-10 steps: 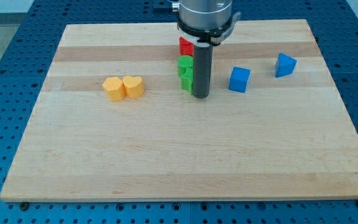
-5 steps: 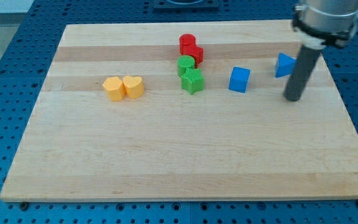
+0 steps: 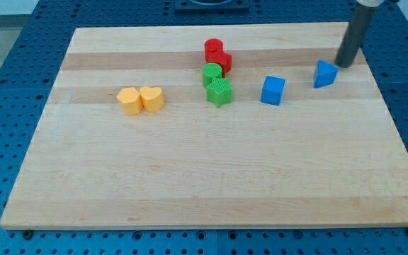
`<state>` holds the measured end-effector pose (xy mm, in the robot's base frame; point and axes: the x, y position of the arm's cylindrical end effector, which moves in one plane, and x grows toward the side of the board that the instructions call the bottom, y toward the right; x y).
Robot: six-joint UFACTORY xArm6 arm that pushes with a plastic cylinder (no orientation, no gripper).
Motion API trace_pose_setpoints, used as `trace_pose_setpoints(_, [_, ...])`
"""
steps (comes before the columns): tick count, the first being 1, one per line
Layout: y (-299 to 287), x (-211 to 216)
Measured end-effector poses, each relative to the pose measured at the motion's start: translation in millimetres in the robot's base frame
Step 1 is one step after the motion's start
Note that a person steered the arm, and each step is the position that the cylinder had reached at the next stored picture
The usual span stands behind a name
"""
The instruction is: Slide the blue triangle to the yellow hexagon
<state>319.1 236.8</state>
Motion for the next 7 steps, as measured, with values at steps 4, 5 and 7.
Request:
trace_pose_setpoints(4, [-64, 56])
trace_pose_setpoints(5, [-65, 74])
trace_pose_setpoints(7, [-94, 109])
